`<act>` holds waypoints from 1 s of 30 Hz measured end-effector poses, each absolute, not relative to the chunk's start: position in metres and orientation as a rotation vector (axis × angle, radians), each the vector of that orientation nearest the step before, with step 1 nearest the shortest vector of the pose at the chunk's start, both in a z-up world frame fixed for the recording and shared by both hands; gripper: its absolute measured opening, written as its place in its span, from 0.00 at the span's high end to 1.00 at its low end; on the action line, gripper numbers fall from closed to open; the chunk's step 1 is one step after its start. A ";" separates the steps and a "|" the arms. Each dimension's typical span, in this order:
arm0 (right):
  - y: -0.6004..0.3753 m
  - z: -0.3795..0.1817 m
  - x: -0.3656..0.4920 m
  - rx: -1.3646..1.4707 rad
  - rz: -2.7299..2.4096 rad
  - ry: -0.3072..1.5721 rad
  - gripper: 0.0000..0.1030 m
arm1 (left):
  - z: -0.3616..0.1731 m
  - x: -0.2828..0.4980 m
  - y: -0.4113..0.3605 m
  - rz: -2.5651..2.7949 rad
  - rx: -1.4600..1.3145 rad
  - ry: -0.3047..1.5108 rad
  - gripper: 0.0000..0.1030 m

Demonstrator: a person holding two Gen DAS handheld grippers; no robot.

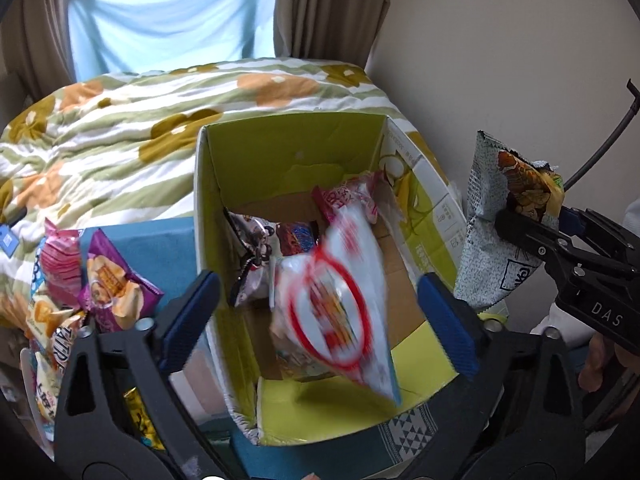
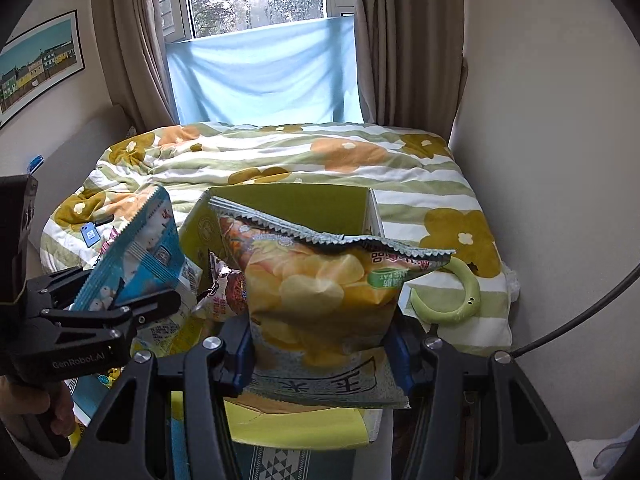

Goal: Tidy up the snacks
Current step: 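Carry both bags over the cardboard box and release them inside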

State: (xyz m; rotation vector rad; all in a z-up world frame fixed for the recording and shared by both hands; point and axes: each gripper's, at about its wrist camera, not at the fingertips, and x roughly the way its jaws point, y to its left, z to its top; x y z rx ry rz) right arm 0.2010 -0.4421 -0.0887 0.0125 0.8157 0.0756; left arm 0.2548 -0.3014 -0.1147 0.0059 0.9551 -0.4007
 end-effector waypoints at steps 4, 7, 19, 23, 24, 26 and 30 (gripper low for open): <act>-0.447 -0.095 0.202 0.039 0.068 0.825 0.51 | -0.110 0.251 -0.294 -0.417 0.014 0.953 0.00; -0.451 -0.095 0.202 0.069 0.054 0.829 0.51 | -0.108 0.249 -0.283 -0.412 -0.010 0.953 0.00; -0.441 -0.099 0.239 0.030 0.097 0.875 0.51 | -0.101 0.246 -0.259 -0.339 -0.047 0.934 0.00; -0.436 -0.106 0.257 0.029 0.122 0.888 0.51 | -0.104 0.247 -0.255 -0.301 -0.055 0.944 0.00; -0.435 -0.109 0.262 0.030 0.128 0.894 0.51 | -0.105 0.247 -0.253 -0.292 -0.056 0.947 0.00; -0.435 -0.115 0.272 0.035 0.137 0.911 0.51 | -0.108 0.246 -0.251 -0.274 -0.055 0.955 0.00; -0.438 -0.126 0.284 0.066 0.136 0.917 0.34 | -0.113 0.244 -0.247 -0.245 -0.065 0.970 0.00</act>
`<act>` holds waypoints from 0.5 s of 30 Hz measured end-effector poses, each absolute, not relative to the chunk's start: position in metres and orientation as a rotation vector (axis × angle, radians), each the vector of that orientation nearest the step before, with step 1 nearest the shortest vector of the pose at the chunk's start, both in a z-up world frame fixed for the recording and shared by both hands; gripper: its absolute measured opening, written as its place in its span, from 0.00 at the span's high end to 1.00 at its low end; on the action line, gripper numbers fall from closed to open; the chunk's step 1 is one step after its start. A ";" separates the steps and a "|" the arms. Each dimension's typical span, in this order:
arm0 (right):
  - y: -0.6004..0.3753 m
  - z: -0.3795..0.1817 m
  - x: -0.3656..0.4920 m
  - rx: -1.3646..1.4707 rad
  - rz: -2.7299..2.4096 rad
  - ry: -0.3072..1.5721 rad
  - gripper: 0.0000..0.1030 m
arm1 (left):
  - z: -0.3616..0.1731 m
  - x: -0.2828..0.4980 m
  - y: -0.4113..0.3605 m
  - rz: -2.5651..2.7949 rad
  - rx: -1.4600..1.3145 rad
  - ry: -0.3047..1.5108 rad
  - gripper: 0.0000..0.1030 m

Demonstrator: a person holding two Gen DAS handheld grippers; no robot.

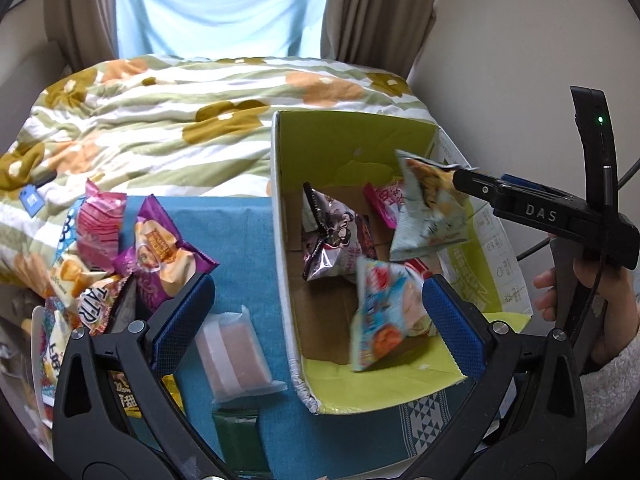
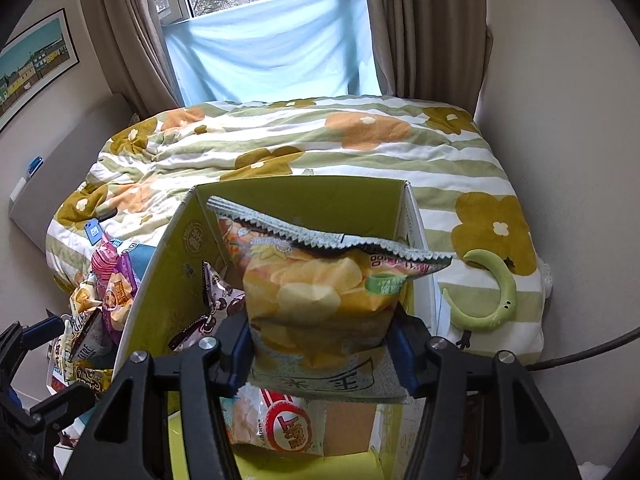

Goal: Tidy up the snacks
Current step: 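Carry both bags over the cardboard box and release them inside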

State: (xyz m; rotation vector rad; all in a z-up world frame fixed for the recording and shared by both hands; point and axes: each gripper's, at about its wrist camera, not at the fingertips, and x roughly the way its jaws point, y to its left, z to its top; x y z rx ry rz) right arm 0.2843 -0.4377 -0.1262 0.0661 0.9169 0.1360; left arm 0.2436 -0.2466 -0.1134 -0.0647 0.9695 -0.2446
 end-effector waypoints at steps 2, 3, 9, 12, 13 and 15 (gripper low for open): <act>-0.441 -0.129 0.283 0.086 0.136 0.902 0.05 | -0.116 0.242 -0.246 -0.233 -0.069 0.974 0.00; -0.443 -0.130 0.281 0.092 0.136 0.888 0.01 | -0.118 0.240 -0.246 -0.229 -0.070 0.977 0.00; -0.450 -0.136 0.269 0.074 0.152 0.882 0.01 | -0.127 0.236 -0.248 -0.216 -0.080 0.992 0.00; -0.452 -0.137 0.266 0.064 0.149 0.885 0.01 | -0.128 0.232 -0.250 -0.207 -0.077 0.996 0.00; -0.454 -0.136 0.265 0.068 0.152 0.885 0.01 | -0.128 0.230 -0.251 -0.206 -0.076 0.997 0.00; -0.457 -0.135 0.264 0.080 0.157 0.889 0.01 | -0.125 0.225 -0.251 -0.203 -0.066 0.993 0.00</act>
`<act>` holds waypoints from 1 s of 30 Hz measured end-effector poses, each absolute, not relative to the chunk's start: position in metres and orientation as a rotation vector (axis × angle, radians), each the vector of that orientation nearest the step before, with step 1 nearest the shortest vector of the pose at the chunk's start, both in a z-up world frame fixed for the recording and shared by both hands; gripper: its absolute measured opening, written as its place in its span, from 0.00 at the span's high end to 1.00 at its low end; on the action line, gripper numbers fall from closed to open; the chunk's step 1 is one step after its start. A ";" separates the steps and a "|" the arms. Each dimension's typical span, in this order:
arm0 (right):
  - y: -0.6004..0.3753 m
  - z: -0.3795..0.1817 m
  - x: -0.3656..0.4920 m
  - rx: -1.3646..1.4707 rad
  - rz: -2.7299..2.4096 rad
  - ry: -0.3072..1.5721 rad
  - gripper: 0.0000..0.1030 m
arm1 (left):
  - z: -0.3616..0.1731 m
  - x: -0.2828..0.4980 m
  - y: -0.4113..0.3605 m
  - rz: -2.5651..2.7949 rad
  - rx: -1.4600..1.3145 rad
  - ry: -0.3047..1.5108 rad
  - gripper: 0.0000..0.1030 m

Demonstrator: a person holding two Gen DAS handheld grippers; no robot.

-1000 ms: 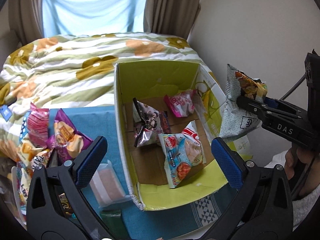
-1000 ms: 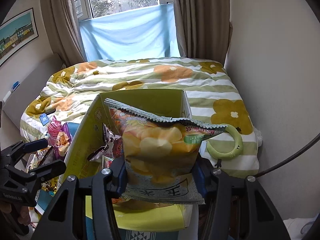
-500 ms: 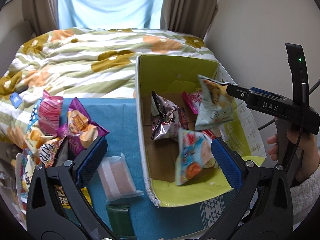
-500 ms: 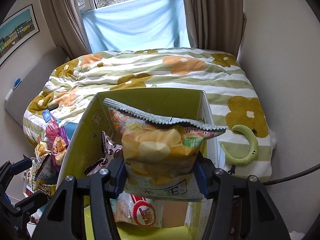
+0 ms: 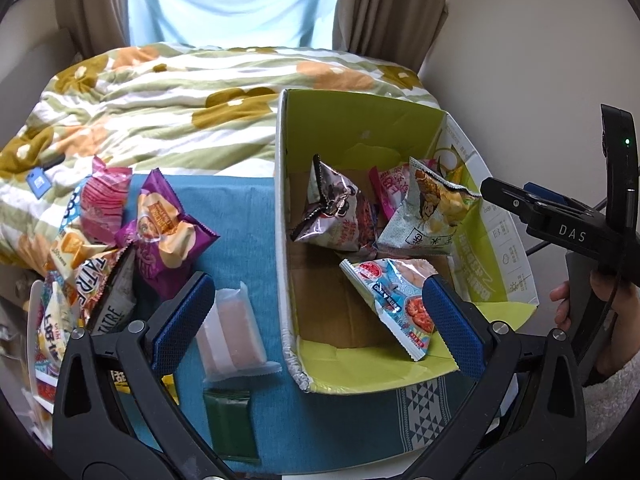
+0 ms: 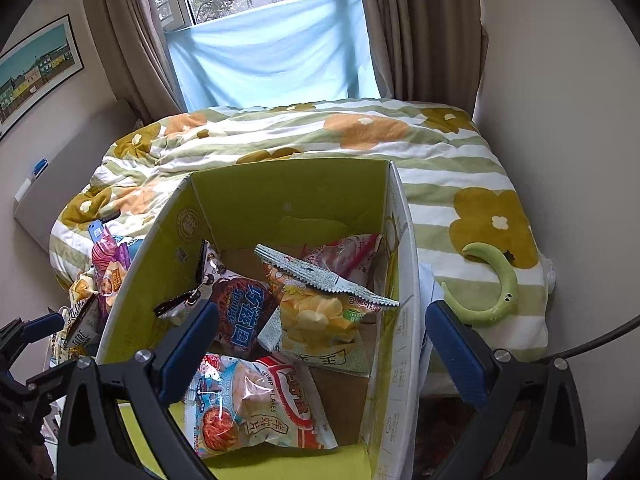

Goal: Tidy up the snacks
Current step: 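Carry both bags over the cardboard box and release them inside, then withdraw both tools from the box toward the table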

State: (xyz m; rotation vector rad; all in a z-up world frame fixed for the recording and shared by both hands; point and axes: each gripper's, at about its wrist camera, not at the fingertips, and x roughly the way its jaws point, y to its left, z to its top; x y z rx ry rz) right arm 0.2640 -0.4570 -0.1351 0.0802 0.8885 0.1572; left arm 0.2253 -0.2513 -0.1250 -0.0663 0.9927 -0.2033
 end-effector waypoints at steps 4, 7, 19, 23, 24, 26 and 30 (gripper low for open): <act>-0.459 -0.129 0.257 0.082 0.158 0.881 0.01 | -0.114 0.215 -0.249 -0.200 -0.045 0.967 0.00; -0.457 -0.119 0.249 0.080 0.158 0.863 0.01 | -0.103 0.206 -0.244 -0.200 -0.032 0.942 0.00; -0.410 -0.074 0.199 0.094 0.155 0.787 0.01 | -0.056 0.165 -0.131 -0.104 -0.029 0.816 0.00; -0.376 -0.065 0.179 0.117 0.168 0.770 0.01 | -0.046 0.150 -0.080 -0.071 -0.063 0.796 0.00; -0.366 -0.062 0.174 0.119 0.175 0.762 0.01 | -0.045 0.147 -0.067 -0.064 -0.070 0.793 0.00; -0.345 -0.057 0.164 0.109 0.176 0.747 0.01 | -0.045 0.141 -0.044 -0.054 -0.081 0.788 0.00; -0.302 -0.051 0.148 0.068 0.174 0.718 0.01 | -0.049 0.133 -0.004 -0.055 -0.083 0.795 0.00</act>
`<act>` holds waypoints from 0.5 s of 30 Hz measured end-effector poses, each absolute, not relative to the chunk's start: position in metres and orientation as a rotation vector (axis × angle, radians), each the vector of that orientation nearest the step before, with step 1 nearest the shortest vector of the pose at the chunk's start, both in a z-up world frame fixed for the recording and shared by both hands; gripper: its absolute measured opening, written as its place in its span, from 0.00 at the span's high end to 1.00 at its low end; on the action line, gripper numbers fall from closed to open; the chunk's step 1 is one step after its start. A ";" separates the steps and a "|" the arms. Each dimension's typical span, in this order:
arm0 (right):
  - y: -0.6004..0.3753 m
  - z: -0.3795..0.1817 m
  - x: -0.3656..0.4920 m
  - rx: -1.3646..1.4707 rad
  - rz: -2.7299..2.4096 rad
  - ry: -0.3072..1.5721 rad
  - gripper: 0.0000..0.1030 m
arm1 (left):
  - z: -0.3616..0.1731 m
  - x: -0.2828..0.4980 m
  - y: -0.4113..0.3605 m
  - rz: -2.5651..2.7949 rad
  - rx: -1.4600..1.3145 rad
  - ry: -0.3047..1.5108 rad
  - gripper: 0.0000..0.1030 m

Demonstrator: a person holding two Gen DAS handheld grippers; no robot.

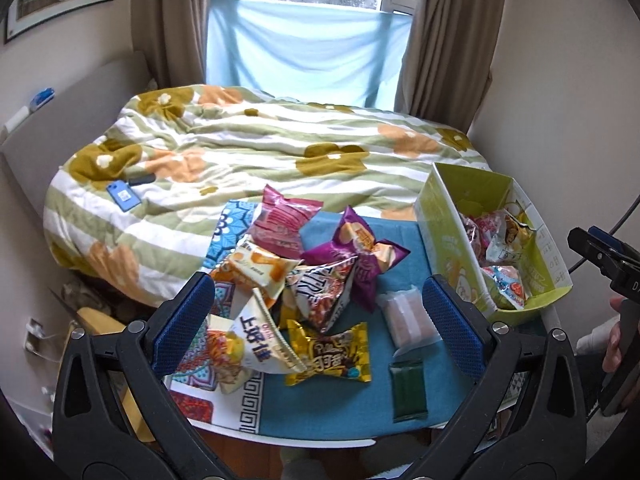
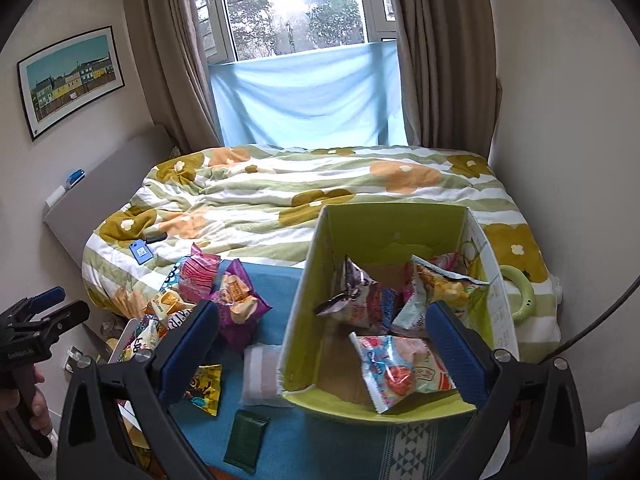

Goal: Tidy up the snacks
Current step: 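Withdraw both tools from the box toward the table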

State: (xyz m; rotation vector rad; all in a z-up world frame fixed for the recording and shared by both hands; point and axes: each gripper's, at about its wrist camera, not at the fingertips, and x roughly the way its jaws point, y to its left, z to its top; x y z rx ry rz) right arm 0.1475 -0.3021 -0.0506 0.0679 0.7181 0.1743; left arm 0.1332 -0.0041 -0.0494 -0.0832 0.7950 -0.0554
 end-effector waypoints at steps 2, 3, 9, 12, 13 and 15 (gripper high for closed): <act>-0.284 -0.051 0.138 0.071 0.170 0.709 0.01 | -0.053 0.129 0.014 -0.064 -0.076 0.797 0.00; -0.276 -0.052 0.134 0.075 0.169 0.710 0.01 | -0.055 0.127 0.021 -0.069 -0.071 0.799 0.00; -0.235 -0.070 0.113 0.066 0.129 0.749 0.01 | -0.080 0.122 0.061 -0.139 0.018 0.834 0.00; -0.218 -0.081 0.104 0.055 0.091 0.773 0.01 | -0.099 0.124 0.076 -0.191 0.094 0.865 0.00; -0.213 -0.085 0.102 0.059 0.078 0.779 0.01 | -0.105 0.126 0.080 -0.217 0.118 0.875 0.00; -0.206 -0.095 0.097 0.077 0.047 0.800 0.01 | -0.119 0.128 0.083 -0.267 0.183 0.894 0.00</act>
